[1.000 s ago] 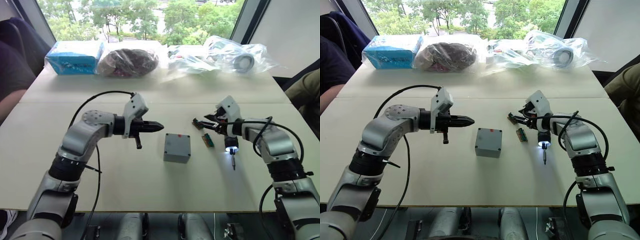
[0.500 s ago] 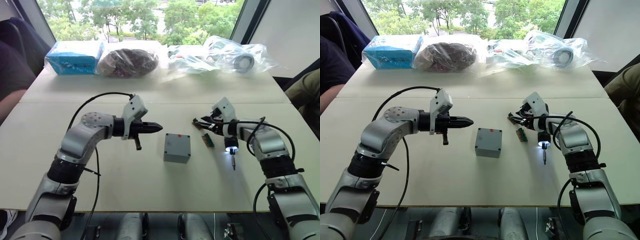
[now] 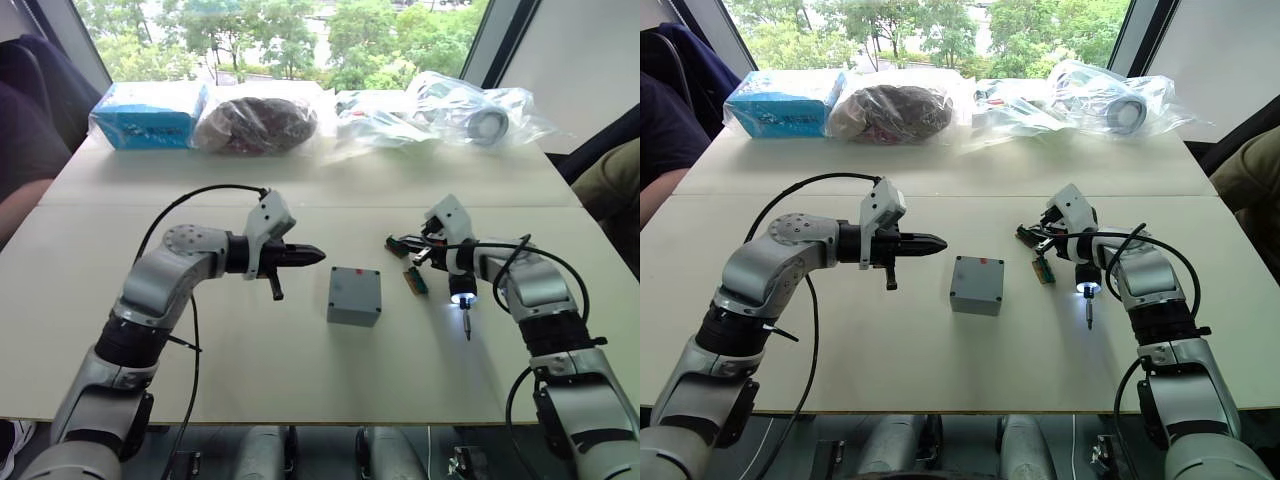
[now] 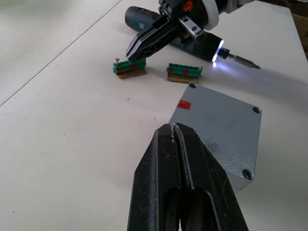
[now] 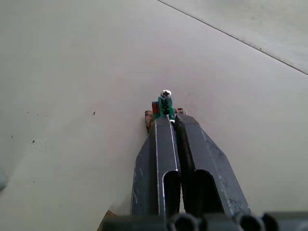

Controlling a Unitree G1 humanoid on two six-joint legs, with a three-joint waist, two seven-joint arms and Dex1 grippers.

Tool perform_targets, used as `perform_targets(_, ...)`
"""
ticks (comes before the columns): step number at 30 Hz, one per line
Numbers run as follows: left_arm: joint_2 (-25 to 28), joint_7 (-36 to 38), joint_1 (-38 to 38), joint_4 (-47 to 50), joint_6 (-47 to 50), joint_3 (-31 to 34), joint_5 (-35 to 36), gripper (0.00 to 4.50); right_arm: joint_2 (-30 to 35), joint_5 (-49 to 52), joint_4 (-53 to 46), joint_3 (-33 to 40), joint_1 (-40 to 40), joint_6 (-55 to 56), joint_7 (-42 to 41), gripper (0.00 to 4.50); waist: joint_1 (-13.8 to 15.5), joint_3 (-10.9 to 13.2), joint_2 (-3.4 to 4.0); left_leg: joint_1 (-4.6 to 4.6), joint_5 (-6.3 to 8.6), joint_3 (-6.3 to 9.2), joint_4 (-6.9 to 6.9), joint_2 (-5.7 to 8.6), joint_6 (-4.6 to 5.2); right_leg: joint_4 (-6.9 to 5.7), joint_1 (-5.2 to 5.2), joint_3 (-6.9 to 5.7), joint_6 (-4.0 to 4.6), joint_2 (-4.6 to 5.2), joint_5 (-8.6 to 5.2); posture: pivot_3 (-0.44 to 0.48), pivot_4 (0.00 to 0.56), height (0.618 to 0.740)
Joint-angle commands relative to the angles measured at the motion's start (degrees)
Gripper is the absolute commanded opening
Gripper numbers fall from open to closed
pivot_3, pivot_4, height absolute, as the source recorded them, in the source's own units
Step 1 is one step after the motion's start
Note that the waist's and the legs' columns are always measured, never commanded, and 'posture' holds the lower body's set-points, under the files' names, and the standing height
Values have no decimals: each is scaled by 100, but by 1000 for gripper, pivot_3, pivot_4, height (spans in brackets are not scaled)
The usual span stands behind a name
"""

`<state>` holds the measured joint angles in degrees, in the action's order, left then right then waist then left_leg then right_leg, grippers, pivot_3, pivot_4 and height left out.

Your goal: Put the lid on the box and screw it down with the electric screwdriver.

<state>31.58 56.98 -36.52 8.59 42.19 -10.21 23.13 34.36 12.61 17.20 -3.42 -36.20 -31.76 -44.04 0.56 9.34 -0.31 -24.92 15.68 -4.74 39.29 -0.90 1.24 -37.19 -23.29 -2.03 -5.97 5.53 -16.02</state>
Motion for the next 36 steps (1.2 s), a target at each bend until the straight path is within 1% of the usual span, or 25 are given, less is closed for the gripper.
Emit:
perform_targets(1,42,2,-48,78,-85,45,14,0,33,77,-327,274,-145,87,43,55,-1,0,0,0,0,0,0,0,0,0,0,0,0,0,0,0,150,740)
perform_targets(5,24,14,-24,59,-20,108,100,0,91,240,-796,557,-216,-121,118,55,-1,0,1,0,0,0,0,0,0,0,0,0,0,0,0,0,150,740)
perform_targets(9,188,175,63,176,79,155,232,0,129,787,-2054,854,11,-864,107,55,-3,1,2,0,0,0,-1,-2,0,0,-1,0,0,0,0,0,150,740)
perform_targets(11,416,377,169,387,214,168,396,0,131,1183,-3054,881,394,-1351,91,55,-2,1,1,0,0,1,-3,-3,0,1,-2,0,0,0,0,0,150,740)
perform_targets(12,512,454,221,457,256,162,435,0,146,1167,-3423,819,581,-1406,153,55,-1,0,1,0,0,1,-5,-4,0,2,-2,-1,0,-1,0,0,150,740)
perform_targets(14,627,499,276,510,297,133,464,0,233,1030,-3817,672,828,-1413,243,55,9,0,1,0,0,2,-7,-4,0,2,-1,0,0,-1,0,0,150,740)
perform_targets(18,735,599,322,501,270,54,479,0,118,1413,-4553,669,1419,-1832,351,55,22,0,1,1,5,1,-4,2,9,-1,3,-1,1,4,0,0,150,740)
perform_targets(19,717,590,308,485,266,47,471,0,118,1407,-4610,644,1494,-1838,384,55,18,0,1,2,13,2,-4,3,23,-1,4,-1,1,4,0,0,150,740)
perform_targets(36,567,546,276,247,13,-28,287,0,333,1325,-4605,399,1765,-1826,598,55,11,1,1,3,13,2,-4,1,22,-1,2,-1,1,0,0,0,150,740)
